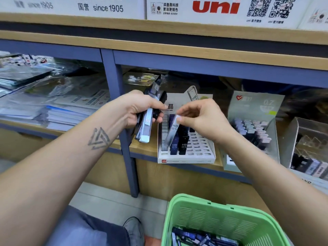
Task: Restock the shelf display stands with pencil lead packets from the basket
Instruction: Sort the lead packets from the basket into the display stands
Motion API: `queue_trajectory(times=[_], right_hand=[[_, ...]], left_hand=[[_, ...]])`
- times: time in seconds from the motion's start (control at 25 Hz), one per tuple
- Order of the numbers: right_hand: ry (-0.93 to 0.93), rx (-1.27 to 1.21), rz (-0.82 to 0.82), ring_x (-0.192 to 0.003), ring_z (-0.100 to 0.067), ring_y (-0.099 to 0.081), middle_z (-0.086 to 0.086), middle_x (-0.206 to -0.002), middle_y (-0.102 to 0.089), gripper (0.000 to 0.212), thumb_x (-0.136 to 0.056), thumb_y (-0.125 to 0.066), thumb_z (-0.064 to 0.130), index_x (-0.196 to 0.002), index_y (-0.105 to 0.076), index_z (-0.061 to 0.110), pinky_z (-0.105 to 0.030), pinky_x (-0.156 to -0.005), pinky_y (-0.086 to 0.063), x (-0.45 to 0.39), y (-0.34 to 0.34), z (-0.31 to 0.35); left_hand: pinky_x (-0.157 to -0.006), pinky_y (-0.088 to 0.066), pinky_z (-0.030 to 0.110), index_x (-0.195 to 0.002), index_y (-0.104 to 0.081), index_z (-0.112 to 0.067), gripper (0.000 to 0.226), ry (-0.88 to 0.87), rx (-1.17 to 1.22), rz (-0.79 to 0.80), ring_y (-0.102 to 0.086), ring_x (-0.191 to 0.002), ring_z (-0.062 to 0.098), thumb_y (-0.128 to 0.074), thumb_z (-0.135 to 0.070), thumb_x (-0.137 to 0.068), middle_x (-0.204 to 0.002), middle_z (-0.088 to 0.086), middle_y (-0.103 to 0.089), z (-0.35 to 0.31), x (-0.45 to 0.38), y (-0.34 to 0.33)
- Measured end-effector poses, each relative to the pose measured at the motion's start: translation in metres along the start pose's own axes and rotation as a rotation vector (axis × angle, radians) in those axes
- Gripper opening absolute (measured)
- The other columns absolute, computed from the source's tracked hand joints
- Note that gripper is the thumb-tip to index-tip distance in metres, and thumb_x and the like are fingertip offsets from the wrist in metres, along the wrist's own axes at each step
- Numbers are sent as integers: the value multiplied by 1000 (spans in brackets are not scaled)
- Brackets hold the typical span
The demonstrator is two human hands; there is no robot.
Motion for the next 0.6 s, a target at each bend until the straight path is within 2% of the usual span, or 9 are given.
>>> queue_trajectory(times=[0.08, 0.16, 0.24, 0.4, 0.6], right_hand=[[74, 199, 20, -78, 0, -66, 9, -85, -75, 9, -85, -80, 17, -94, -79, 20, -7, -69, -48, 0, -16, 4], [94, 295, 43, -78, 1, -63, 10, -88, -74, 11, -86, -79, 18, -97, -80, 21, -4, -68, -42, 1, -29, 1], [94, 338, 55, -79, 1, -60, 12, -86, -71, 14, -87, -79, 18, -100, -80, 21, -10, -72, -45, 3, -36, -3], [92, 325, 34, -87, -8, -65, 11, -90, -73, 13, -86, -78, 20, -98, -80, 25, -35, -83, -56, 6, -44, -8], [124, 333, 109, -75, 1, -59, 18, -78, -66, 11, -84, -81, 21, -91, -79, 28, -27, -75, -51, 8, -51, -5]], left_hand=[[-38, -45, 18, -84, -63, -7, 10, -1, -7, -2, -62, -49, 13, -70, -10, -91, -68, 8, -64, 4, 3, 6], [-38, -45, 17, -82, -63, -7, 12, 3, -12, 1, -62, -49, 13, -69, -10, -91, -65, 7, -64, 8, 5, 9], [-39, -46, 17, -82, -63, -7, 11, 1, -9, 0, -63, -49, 13, -70, -10, -91, -63, 6, -65, 9, 7, 13], [-41, -47, 18, -85, -64, -5, 9, -42, -13, -29, -63, -48, 13, -72, -8, -89, -62, 7, -66, 8, 13, 15], [-41, -47, 18, -84, -64, -5, 9, -42, -11, -17, -63, -49, 14, -71, -8, -90, -61, 6, -66, 7, 15, 14]])
Point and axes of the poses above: each hand's wrist, its own x-axis away from the middle knuckle, its own y-axis out of the back of the hand, z = x × y, the point moved 4 cm from there along -x, towards the middle knuckle
